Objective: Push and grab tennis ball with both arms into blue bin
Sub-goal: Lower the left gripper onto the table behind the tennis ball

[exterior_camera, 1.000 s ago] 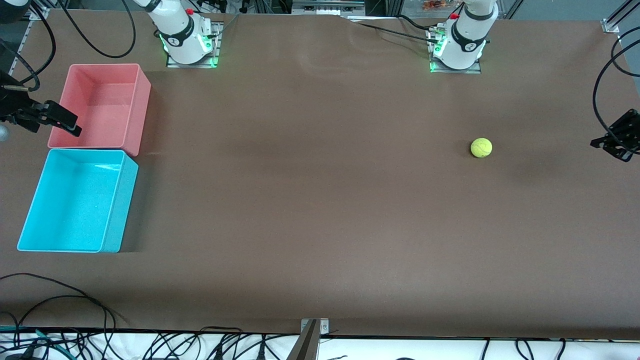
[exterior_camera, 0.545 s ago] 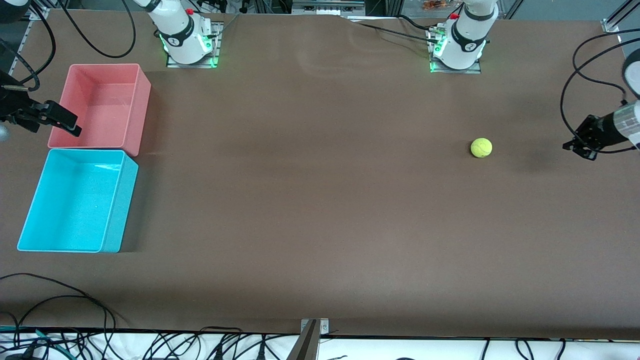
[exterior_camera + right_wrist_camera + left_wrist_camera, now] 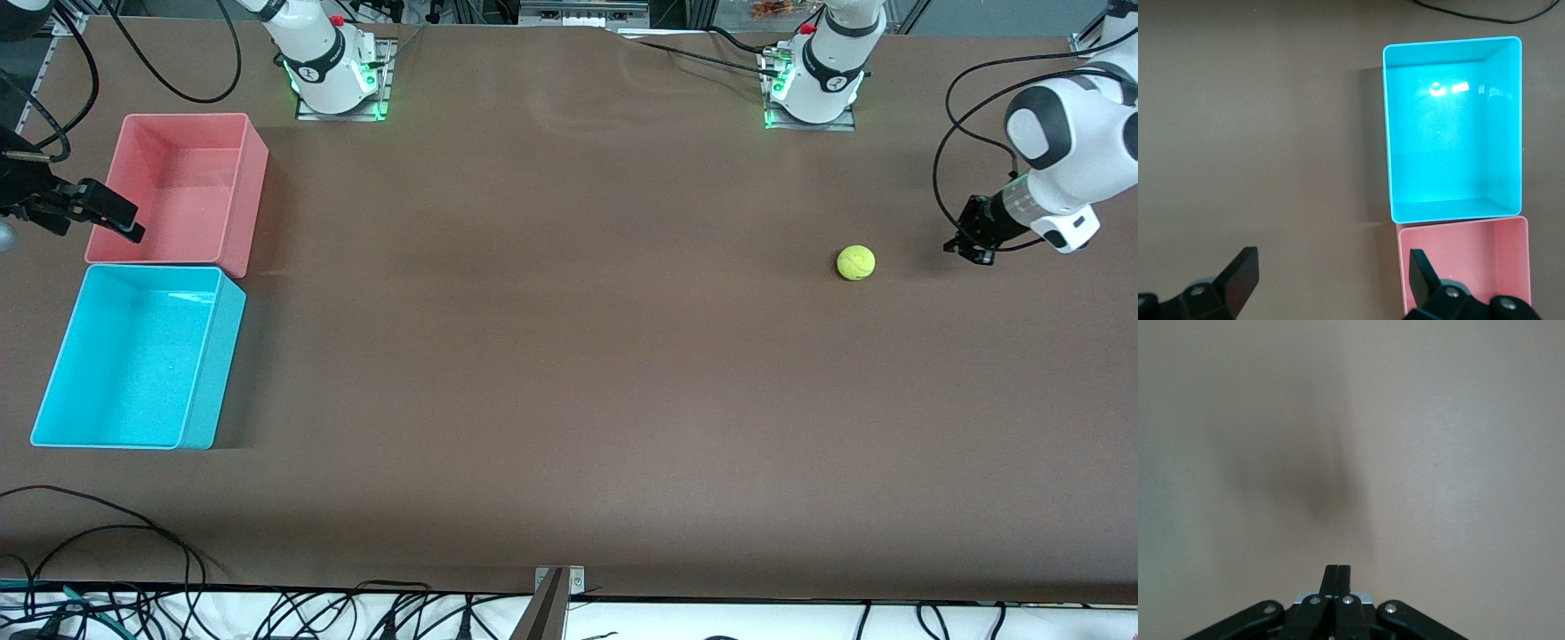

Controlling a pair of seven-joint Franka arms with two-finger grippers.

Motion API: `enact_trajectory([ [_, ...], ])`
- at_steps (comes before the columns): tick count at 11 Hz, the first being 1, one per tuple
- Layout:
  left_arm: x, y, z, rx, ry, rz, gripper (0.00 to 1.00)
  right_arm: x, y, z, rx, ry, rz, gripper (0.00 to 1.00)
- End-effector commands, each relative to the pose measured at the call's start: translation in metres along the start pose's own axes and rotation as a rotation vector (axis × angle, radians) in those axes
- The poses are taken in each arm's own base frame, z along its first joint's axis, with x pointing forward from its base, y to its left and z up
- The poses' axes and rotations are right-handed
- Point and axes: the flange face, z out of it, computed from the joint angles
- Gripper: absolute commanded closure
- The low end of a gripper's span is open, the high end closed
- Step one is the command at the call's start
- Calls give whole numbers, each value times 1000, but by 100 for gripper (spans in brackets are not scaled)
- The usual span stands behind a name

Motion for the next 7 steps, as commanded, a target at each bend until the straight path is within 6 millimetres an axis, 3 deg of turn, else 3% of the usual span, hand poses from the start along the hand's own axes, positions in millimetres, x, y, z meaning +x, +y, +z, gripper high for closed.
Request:
enact_trajectory([
  [1, 4, 0, 29, -41, 4, -34, 100, 3, 3, -6, -8, -3, -12, 0],
  [3, 6, 2, 52, -50, 7, -24, 100, 3, 3, -6, -8, -3, -10, 0],
  [7, 24, 2, 76, -78, 19, -16, 100, 3, 3, -6, -8, -3, -12, 0],
])
